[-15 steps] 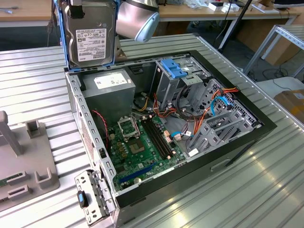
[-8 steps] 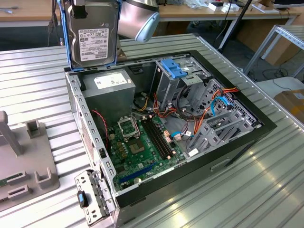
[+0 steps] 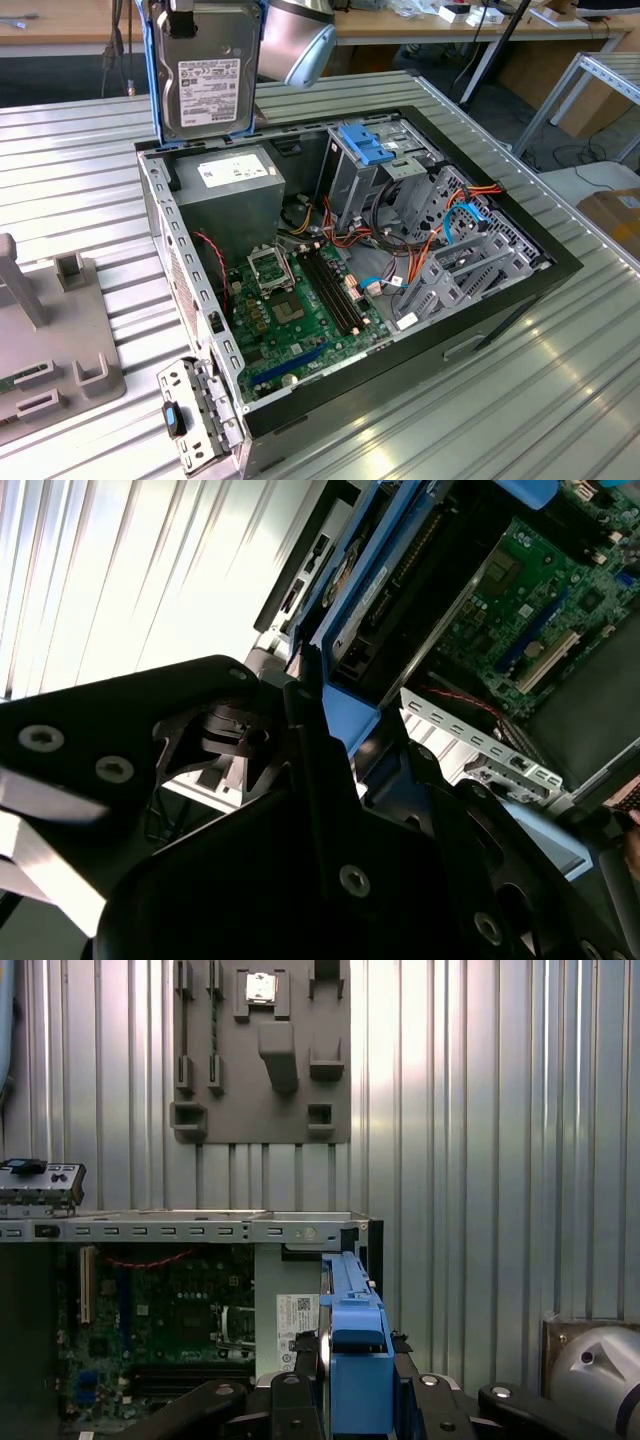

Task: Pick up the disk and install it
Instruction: 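Pick up the disk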

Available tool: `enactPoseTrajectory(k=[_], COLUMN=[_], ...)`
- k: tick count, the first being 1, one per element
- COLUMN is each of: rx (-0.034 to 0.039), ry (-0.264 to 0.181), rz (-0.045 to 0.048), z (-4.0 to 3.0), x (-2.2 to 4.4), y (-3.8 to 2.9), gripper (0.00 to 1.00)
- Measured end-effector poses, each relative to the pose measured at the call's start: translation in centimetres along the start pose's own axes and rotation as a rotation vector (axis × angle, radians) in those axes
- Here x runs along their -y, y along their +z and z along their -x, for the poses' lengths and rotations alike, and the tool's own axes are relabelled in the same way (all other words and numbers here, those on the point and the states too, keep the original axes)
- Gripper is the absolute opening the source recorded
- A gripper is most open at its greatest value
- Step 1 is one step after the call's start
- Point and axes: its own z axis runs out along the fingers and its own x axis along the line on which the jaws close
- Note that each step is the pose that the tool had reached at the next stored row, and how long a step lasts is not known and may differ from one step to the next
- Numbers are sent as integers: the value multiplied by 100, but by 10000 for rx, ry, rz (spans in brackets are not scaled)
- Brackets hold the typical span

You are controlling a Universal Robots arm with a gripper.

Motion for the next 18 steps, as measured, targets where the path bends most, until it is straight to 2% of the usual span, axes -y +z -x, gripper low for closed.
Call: enactPoseTrajectory(k=[8,18], rx=[-1,-1], ry=[0,0], rz=[1,1], z=[17,25], x=[112,146], y=[0,0], gripper=[37,37])
